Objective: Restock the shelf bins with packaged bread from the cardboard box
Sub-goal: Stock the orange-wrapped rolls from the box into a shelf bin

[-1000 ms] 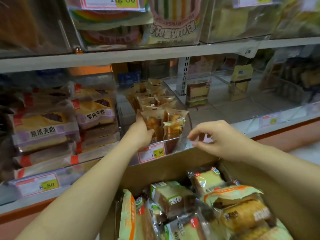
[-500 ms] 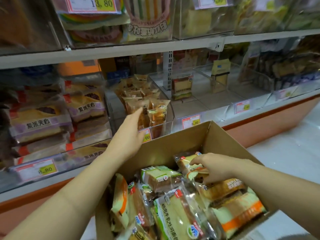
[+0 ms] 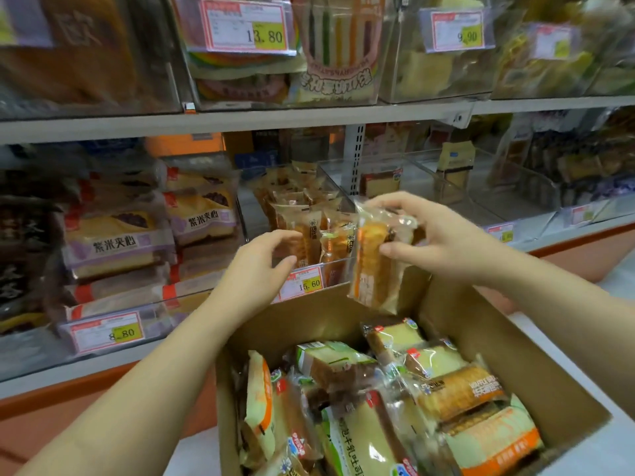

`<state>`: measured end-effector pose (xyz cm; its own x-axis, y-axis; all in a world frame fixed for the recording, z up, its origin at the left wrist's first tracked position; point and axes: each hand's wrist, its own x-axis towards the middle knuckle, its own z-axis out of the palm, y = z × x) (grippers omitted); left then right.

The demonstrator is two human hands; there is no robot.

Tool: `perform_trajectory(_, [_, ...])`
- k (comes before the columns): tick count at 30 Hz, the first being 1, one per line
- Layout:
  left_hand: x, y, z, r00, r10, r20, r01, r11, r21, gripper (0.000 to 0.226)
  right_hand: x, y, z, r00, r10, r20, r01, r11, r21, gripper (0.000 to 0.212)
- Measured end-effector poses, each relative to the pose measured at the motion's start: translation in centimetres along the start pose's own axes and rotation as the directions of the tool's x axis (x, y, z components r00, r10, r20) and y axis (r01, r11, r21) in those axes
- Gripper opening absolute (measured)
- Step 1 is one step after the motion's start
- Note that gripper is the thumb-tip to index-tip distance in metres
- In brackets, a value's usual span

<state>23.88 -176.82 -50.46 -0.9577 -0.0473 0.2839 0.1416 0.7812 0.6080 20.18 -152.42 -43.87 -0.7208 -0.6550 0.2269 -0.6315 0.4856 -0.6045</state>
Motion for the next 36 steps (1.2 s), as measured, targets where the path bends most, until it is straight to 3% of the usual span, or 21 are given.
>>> perform_trajectory(4, [1.1, 0.6, -1.1, 0.999, -0.041, 0.010, 0.042, 0.965, -0.258, 0.044, 4.9, -2.5, 0.3, 0.993, -0.103, -0.055, 0.105, 0.994, 0.030, 0.037])
perform_trajectory(7, [1.9, 0.7, -1.2, 0.999, -0.049, -0.004, 0.046, 0.950, -0.309, 0.045, 7.9, -2.3, 1.8, 0.989, -0.136, -0.065, 0.135, 0.991, -0.017, 0.035])
perform_trajectory(12, [3.4, -0.1, 0.6, 0.991, -0.128, -0.033, 0.117, 0.965, -0.234, 0.053, 10.4, 0.3, 4.7, 0.996, -0.071, -0.053, 0.063, 0.989, -0.132, 0.039])
perform_trajectory(15, [4.2, -1.1, 2.4, 0.984, -0.172, 0.048, 0.175, 0.983, -0.054, 0.050, 10.1, 1.5, 5.3, 0.999, -0.025, -0.021, 0.018, 0.965, -0.262, 0.054])
perform_trajectory(17, [4.6, -1.5, 3.2, 0.976, -0.193, 0.105, 0.190, 0.981, 0.037, 0.050, 9.2, 2.5, 5.0, 0.997, 0.015, -0.078, -0.041, 0.937, -0.347, 0.060])
perform_trajectory(21, [4.8, -1.9, 3.7, 0.969, -0.205, 0.139, 0.184, 0.972, 0.148, 0.056, 7.3, 4.4, 5.0, 0.988, 0.108, -0.112, -0.150, 0.846, -0.512, 0.054])
perform_trajectory(24, [4.9, -1.9, 4.0, 0.971, -0.213, 0.111, 0.192, 0.966, 0.173, 0.056, 7.5, 5.3, 6.2, 0.981, 0.150, -0.127, -0.193, 0.851, -0.488, 0.054])
perform_trajectory(30, [4.8, -2.1, 4.2, 0.965, -0.260, 0.037, 0.254, 0.958, 0.130, 0.056, 9.1, 5.8, 5.9, 0.978, 0.154, -0.139, -0.196, 0.905, -0.377, 0.032])
perform_trajectory(36, [6.0, -2.5, 4.5, 0.938, -0.325, 0.122, 0.307, 0.940, 0.149, 0.048, 10.5, 5.4, 3.2, 0.989, 0.103, -0.109, -0.140, 0.890, -0.434, 0.026])
